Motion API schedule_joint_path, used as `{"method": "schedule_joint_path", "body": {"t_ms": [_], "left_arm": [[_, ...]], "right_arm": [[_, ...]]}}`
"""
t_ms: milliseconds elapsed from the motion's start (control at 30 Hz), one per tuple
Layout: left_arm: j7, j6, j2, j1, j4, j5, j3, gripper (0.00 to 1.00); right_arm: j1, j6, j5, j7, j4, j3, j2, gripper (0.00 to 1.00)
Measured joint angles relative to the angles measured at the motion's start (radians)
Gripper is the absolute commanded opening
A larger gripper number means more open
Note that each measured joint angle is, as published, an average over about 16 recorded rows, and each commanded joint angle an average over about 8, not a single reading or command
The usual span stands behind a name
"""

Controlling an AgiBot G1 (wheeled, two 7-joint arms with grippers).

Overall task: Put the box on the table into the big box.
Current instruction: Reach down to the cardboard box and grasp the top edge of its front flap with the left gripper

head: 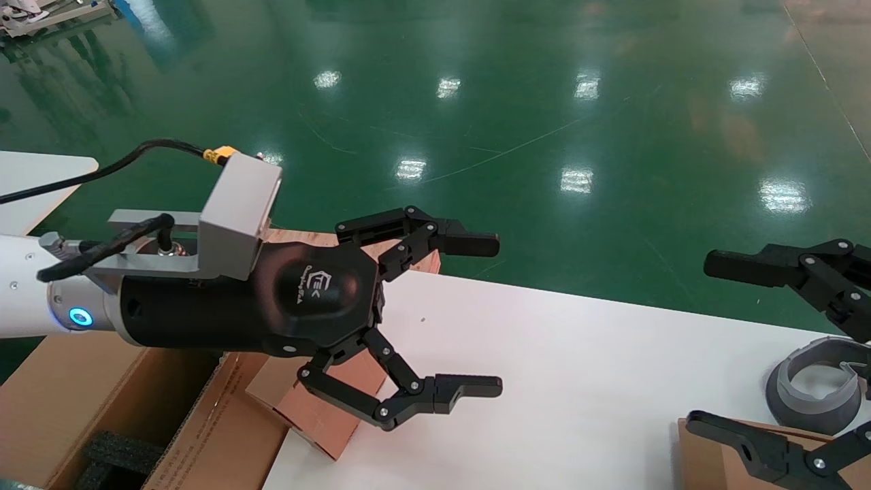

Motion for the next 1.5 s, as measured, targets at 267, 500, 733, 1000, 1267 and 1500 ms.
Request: {"method": "schedule_joint_path", "body": {"t_ms": [267,500,733,1000,1267,1500], "left_arm": [[-0.016,-0.006,-0.008,-0.010,-0.001,0.019,0.006,1.00],[-0.066,-0.017,-0.031,-0.049,-0.005,0.073,0.030,1.00],[-0.124,-0.027,-0.052,-0.099,-0.012,0.140,0.075,1.00],[-0.167,-0.041,-0.069,-0.150,-0.021,0.214,0.143,1.00],[-0.227,-0.067,-0.080,-0.226,-0.031,0.317,0.224,1.00],[-0.294,-0.095,-0.087,-0.310,-0.041,0.422,0.292,1.00]], "right_arm": [[0.000,0.000,0.000,0.000,0.000,0.000,0.000,1.00],[0.000,0.000,0.000,0.000,0.000,0.000,0.000,1.00],[0.000,0.000,0.000,0.000,0.000,0.000,0.000,1.00],[0.000,0.000,0.000,0.000,0.000,0.000,0.000,1.00],[0.000,0.000,0.000,0.000,0.000,0.000,0.000,1.00],[0.000,0.000,0.000,0.000,0.000,0.000,0.000,1.00]]}}
